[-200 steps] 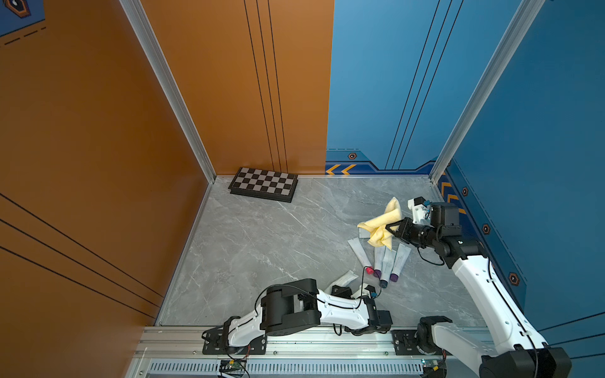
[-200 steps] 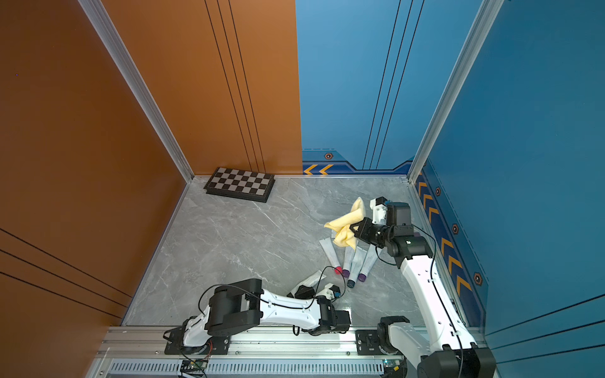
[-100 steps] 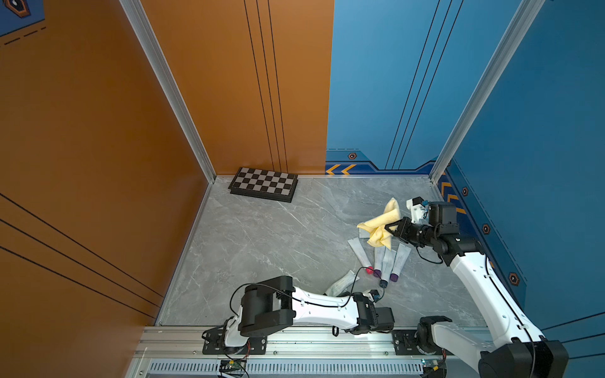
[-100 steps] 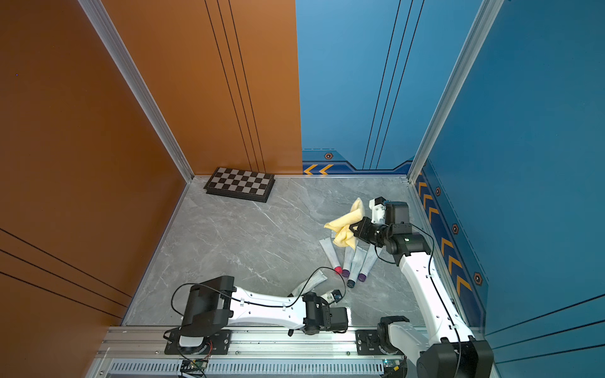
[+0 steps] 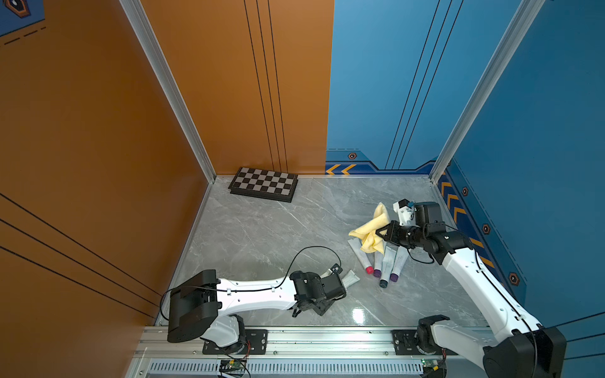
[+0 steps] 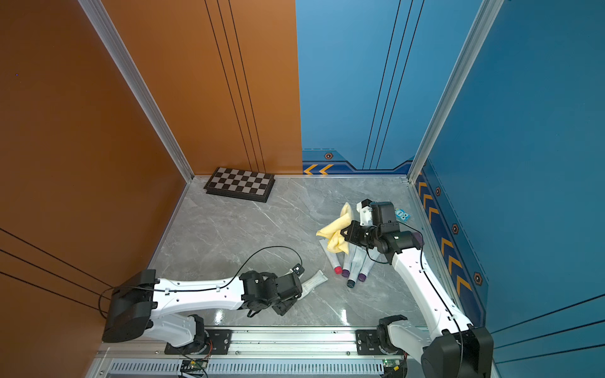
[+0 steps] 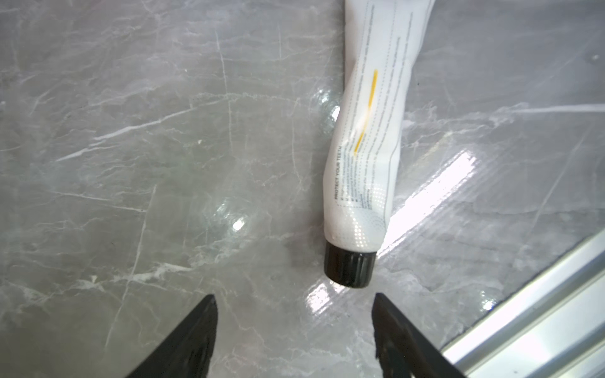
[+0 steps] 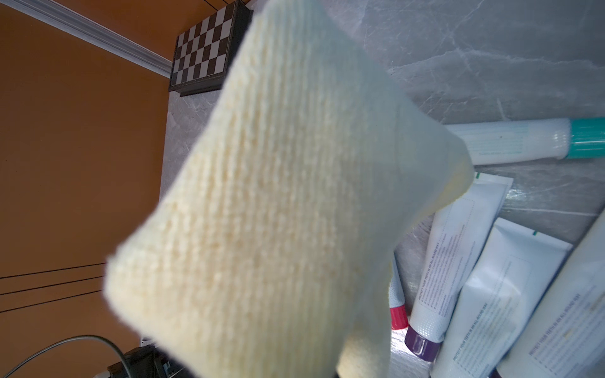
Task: Wipe the surface of the toothpaste tube
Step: Adjust the toothpaste at the center of the board, then wipe the dirt from the toothpaste tube.
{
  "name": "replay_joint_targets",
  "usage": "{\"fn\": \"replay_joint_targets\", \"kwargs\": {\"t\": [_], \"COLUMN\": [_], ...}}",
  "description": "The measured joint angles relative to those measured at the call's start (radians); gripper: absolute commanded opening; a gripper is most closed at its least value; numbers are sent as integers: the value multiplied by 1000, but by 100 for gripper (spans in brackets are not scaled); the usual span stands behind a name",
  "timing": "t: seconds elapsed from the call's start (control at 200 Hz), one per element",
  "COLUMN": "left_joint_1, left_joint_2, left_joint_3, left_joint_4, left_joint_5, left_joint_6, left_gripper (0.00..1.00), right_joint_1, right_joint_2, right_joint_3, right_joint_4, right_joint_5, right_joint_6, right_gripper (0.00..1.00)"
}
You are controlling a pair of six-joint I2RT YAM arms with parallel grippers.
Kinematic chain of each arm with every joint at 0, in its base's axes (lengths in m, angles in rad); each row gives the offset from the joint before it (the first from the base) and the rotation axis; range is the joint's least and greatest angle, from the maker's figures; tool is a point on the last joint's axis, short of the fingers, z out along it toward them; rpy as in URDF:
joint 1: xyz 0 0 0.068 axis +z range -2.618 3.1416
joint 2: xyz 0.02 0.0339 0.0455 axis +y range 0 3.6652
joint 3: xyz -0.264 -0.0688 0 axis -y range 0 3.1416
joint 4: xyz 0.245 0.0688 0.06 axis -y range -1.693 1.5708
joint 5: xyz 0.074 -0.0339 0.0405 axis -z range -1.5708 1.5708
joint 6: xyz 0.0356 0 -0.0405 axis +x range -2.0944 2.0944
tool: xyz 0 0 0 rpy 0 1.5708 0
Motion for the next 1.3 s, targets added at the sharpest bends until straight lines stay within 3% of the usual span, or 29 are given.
{"fn": "replay_joint_targets", "kwargs": {"t": [0.22,0.656,0.756,0.936,1.301], "left_joint_1": [-3,68,94,119,170], "left_joint_2": [63,129,123,117,117], "left_joint_3": [-6,-127,-167,-214,-262], "left_joint_4": [136,434,526,633,756], "left_joint_5": [44,111,120,144,258], "left_joint_6": [47,104,117,133,143], "left_gripper": [77,57,48,21,5], "right_joint_1": [88,229,250,298,410], "right_joint_2": [51,92,107,121,205], "right_joint_3": [-4,-72,-82,-87,-87], "right_joint_4": [-9,-17,-18,-46,-58], "right_joint_5": [60,160,169,191,192], "right_joint_6": [-19,-39,-44,-45,-45], "right_gripper": [0,0,0,0,0]}}
